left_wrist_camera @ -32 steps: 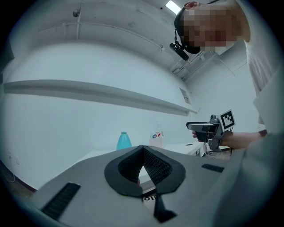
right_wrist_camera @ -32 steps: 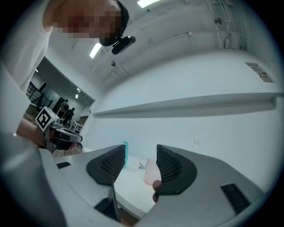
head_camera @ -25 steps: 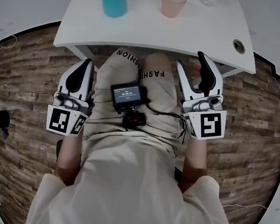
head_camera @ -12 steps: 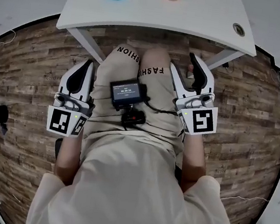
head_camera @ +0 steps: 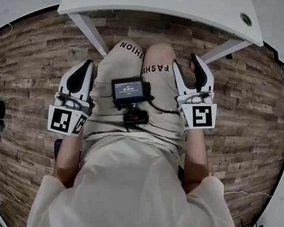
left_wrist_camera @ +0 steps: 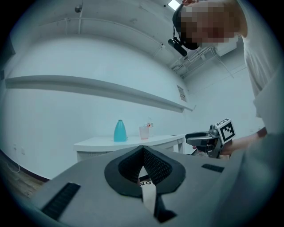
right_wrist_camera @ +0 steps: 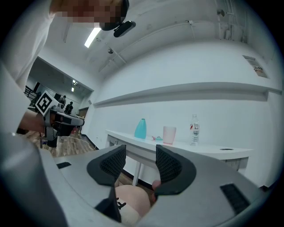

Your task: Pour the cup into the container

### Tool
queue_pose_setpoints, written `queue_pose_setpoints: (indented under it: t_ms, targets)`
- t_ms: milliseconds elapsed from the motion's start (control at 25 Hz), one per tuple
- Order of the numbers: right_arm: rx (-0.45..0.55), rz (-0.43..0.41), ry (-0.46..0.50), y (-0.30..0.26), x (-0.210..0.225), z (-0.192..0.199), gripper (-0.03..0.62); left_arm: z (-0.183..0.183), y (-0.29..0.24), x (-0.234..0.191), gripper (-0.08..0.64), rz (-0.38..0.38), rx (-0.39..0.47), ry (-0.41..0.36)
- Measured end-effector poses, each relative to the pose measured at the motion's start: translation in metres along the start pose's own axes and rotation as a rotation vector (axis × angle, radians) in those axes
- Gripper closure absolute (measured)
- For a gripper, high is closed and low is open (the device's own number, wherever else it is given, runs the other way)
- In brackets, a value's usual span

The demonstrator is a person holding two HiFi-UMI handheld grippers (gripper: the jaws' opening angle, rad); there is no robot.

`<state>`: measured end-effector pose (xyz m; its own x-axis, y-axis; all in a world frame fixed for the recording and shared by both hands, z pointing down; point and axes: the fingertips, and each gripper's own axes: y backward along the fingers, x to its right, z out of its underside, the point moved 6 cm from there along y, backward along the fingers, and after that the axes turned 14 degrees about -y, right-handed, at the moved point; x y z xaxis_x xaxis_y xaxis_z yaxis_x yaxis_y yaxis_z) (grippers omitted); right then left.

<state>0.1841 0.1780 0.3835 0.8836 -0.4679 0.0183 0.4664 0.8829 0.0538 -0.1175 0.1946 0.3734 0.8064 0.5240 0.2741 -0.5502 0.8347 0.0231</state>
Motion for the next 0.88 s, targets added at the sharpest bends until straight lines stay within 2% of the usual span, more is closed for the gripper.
queue_pose_setpoints:
  t_ms: [360, 880]
  targets:
    - [-0.007, 0.023, 0.04, 0.013, -0.015, 0.007, 0.379, 0.027, 0.024, 0.006, 0.551, 0.002, -0.042, 0.008]
    - [0.045, 0.081, 0.098, 0.034, -0.04, -0.017, 0.387, 0.047, 0.041, 0.013, 0.551, 0.01, -0.065, 0.042]
